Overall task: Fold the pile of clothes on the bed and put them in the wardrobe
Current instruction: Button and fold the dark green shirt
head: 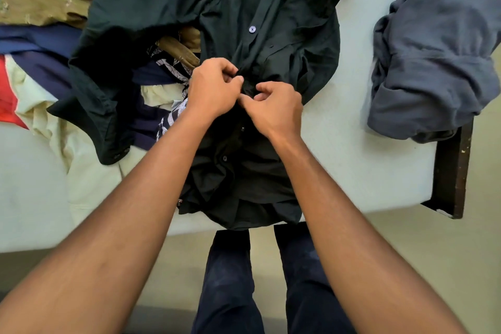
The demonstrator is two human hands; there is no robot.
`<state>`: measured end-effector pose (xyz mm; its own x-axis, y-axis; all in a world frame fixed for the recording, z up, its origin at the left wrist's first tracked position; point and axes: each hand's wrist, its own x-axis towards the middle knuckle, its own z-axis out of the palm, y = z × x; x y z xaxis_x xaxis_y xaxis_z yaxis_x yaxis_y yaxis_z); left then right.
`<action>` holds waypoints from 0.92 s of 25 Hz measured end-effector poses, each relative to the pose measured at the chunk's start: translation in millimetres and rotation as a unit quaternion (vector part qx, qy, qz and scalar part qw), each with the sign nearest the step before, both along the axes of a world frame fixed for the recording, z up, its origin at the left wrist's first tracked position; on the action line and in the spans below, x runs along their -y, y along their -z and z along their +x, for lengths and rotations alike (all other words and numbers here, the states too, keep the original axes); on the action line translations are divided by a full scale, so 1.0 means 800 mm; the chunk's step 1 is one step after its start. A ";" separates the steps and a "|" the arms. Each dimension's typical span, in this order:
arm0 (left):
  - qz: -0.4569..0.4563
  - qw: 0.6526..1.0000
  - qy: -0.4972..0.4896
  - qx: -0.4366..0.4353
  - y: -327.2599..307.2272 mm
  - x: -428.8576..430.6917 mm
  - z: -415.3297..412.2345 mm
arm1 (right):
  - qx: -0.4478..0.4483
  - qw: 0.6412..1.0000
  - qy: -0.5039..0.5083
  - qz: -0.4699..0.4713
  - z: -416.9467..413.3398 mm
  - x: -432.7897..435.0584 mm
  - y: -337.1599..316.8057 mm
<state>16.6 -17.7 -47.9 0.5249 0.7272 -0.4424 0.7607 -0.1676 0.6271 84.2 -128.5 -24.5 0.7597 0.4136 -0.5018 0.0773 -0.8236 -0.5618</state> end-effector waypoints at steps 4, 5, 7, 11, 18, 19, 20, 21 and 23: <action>-0.146 0.979 -0.107 0.098 0.006 0.000 -0.014 | 0.026 0.999 -0.035 -0.002 -0.003 -0.001 0.004; -0.163 0.973 -0.118 0.113 0.004 0.002 -0.016 | 0.018 1.000 -0.003 0.013 -0.002 0.001 0.005; -0.150 0.972 -0.127 0.128 0.002 0.008 -0.016 | -0.075 0.980 0.156 0.100 0.005 0.006 0.004; -0.079 0.976 -0.165 0.115 -0.003 0.022 -0.004 | -0.166 0.895 0.321 0.260 0.007 0.041 -0.014; -0.226 0.920 -0.234 0.218 -0.032 0.043 0.021 | -0.119 0.905 0.319 0.257 0.007 0.035 -0.019; -0.254 0.909 -0.255 0.212 -0.033 0.041 0.022 | -0.111 0.904 0.323 0.256 0.011 0.029 -0.019; -0.271 0.905 -0.264 0.194 -0.031 0.039 0.021 | -0.102 0.905 0.326 0.255 0.015 0.025 -0.019; -0.283 0.906 -0.264 0.174 -0.027 0.036 0.019 | -0.092 0.905 0.328 0.254 0.018 0.022 -0.018; -0.284 0.918 -0.236 0.142 -0.023 0.035 0.014 | -0.073 0.909 0.323 0.254 0.023 0.021 -0.014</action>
<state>27.9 -45.8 -29.8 0.3636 0.5968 -0.7153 0.4571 0.5548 0.6952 102.9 -145.3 -13.5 0.8675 0.1110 -0.4850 -0.4355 -0.3021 -0.8480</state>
